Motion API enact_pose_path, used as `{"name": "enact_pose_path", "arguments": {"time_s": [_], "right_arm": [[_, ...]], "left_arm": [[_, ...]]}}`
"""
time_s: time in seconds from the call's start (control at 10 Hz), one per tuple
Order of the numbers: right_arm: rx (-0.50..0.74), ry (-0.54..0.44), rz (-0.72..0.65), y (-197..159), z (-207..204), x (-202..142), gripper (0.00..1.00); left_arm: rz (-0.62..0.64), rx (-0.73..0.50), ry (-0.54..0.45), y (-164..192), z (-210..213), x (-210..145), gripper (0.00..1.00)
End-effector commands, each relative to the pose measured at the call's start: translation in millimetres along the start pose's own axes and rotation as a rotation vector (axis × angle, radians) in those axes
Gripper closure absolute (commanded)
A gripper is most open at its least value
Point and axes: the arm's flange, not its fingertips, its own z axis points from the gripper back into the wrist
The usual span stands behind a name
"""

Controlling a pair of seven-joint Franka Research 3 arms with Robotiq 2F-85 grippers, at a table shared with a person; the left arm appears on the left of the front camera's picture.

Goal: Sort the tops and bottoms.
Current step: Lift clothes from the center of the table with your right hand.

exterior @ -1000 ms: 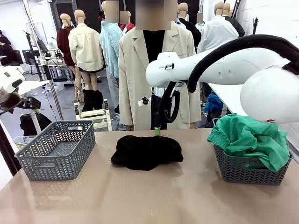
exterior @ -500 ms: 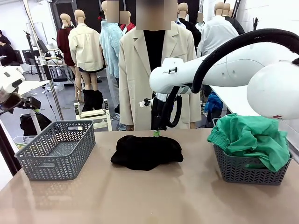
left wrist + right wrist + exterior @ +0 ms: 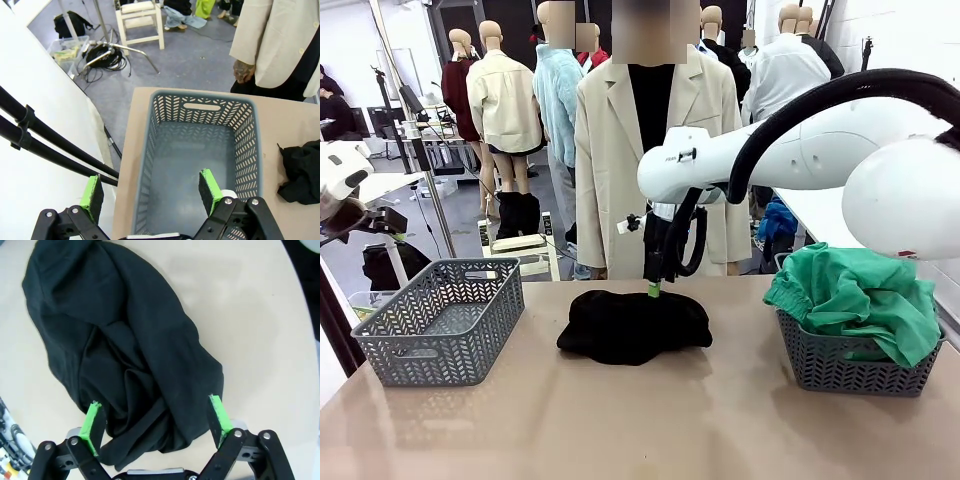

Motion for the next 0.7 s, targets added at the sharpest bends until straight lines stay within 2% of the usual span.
{"name": "enact_pose_path", "arguments": {"time_s": [0.0,0.3,0.6], "right_arm": [[-0.044,0.025,-0.034,6.2,-21.6,-3.3,0.0],[-0.029,0.09,-0.024,12.6,-43.3,-4.4,0.0],[-0.023,0.114,-0.038,8.8,-52.4,3.0,0.0]], "left_arm": [[0.021,0.01,0.003,-1.6,1.2,-1.2,0.0],[0.021,0.01,0.003,-1.6,1.2,-1.2,0.0],[0.021,0.01,0.003,-1.6,1.2,-1.2,0.0]]}}
